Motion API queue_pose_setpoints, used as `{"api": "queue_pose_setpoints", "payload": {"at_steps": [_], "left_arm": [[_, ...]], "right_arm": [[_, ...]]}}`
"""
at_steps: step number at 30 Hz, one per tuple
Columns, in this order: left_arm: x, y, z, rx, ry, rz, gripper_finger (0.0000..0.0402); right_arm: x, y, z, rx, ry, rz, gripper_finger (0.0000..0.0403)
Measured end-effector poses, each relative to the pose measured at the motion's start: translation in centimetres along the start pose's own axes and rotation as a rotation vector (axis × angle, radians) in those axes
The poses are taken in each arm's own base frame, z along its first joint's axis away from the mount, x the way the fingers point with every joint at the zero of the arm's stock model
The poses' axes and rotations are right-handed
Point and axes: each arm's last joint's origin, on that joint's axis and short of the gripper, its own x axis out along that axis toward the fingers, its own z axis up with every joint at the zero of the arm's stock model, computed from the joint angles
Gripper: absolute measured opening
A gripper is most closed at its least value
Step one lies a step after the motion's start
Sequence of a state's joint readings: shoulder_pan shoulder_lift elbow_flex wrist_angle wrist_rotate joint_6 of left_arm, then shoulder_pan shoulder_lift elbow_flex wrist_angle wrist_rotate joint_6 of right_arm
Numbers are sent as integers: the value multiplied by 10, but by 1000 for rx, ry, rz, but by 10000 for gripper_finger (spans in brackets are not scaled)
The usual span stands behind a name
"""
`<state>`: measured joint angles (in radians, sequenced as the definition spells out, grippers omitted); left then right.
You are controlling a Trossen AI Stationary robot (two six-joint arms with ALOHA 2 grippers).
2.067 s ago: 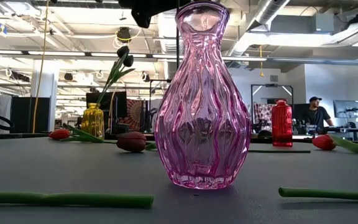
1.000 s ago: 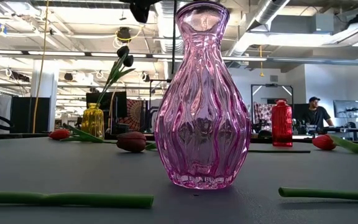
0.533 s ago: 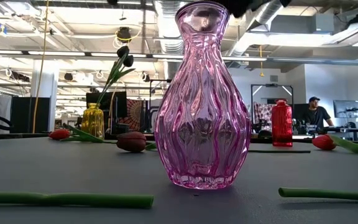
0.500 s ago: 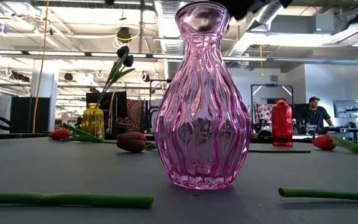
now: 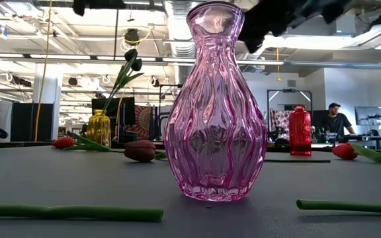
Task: Sort flowers into vase by color
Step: Put the black flower into the yellow vase
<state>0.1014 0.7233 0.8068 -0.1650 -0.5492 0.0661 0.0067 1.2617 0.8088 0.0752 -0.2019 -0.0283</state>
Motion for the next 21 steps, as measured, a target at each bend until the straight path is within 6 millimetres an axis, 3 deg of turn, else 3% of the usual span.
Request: {"api": "queue_pose_setpoints", "payload": {"at_steps": [9, 15, 21], "left_arm": [[-4, 32, -47, -80, 12, 209, 0], [-7, 51, -72, -200, -25, 385, 0], [-1, 58, -97, -317, -60, 454, 0]], "right_arm": [[-47, 9, -38, 11, -264, -49, 108], [-69, 13, -35, -35, -337, -55, 108], [-74, 14, -35, -67, -340, -60, 108]]}}
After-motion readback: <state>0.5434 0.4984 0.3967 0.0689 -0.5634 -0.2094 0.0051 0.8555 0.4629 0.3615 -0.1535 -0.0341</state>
